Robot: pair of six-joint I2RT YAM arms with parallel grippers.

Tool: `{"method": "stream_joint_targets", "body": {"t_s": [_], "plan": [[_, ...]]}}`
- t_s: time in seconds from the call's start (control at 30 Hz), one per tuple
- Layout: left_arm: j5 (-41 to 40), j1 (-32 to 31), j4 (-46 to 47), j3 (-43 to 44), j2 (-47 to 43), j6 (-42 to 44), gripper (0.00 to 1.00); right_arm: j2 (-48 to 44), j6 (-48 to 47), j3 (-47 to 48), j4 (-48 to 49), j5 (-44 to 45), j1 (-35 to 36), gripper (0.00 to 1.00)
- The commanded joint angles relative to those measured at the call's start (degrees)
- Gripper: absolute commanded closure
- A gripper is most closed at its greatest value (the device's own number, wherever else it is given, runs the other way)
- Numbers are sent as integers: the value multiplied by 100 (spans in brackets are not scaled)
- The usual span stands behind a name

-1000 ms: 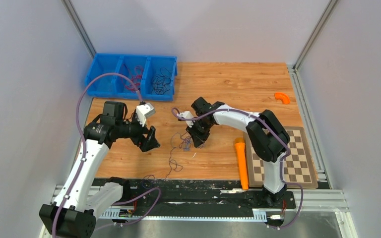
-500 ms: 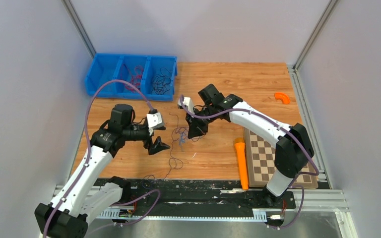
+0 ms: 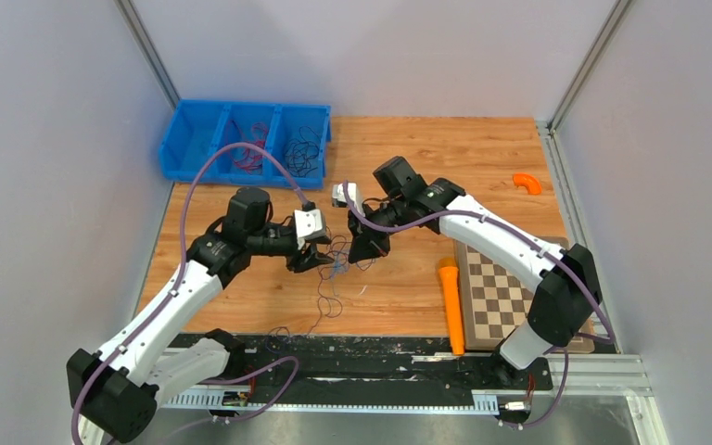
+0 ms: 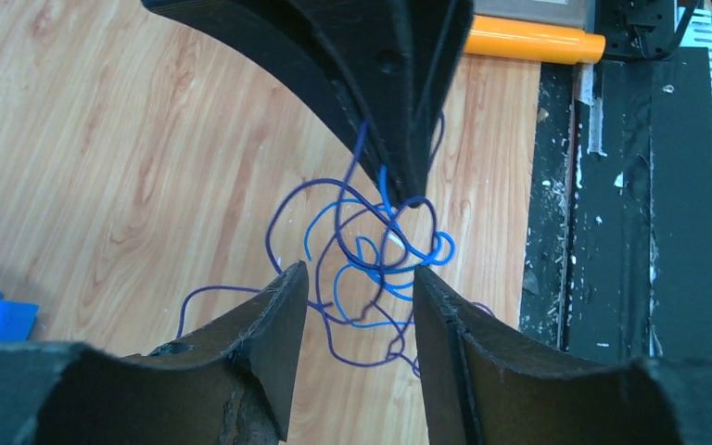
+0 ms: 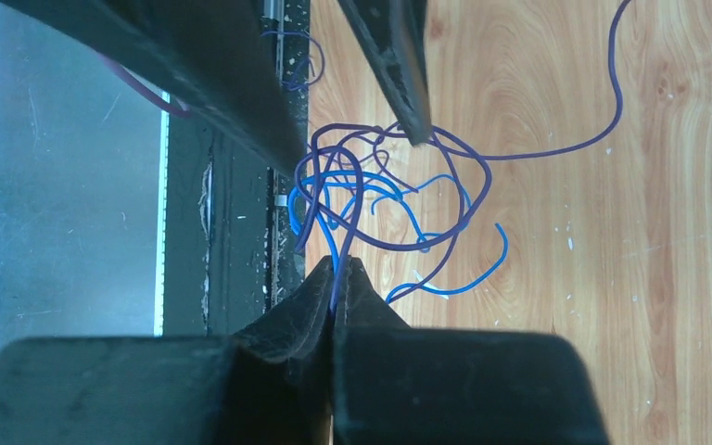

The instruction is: Untangle the cables

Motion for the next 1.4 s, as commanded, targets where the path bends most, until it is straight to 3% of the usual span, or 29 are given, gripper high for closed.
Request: {"method": "stream_joint_targets", "body": {"t_s": [0.0,0.07,0.17,0.23,0.5,0.7,0.8,0.97,1.13,1.37], "plan": [[-73,-105,454,101,141,-116,48,-279,-181,105,49,-328,88,100],[-45,-151,427,125,225,-115,58,-289,-176,112,52,-310,91,99],[47,-177,195,282,212,-159,86,-296,-166,84,44,-85,58,95],[-63,-168,207,399,88,-403,99,-290,-240,-42,81,142,7,90],[-517,-66,509,1357,-353,-1680,100,241,2,-912,1032,887,-799,89],[-612,790,675,2553,-17,-2434,100,562,-44,-1283,1266,1009,-1259,89],[-638,1145,916,3345,225,-2836,100,650,-219,-1537,1395,1258,-1318,100],[-985,1205,1213,4286,605,-3048,100,846,-390,-1784,1481,1523,-1471,100],[-2229,1354,1434,4974,981,-2839,100,993,-474,-1917,1496,1773,-1629,100],[-2939,2161,1189,6827,1992,-3053,100,1103,-483,-2035,1486,1914,-1672,100]]}}
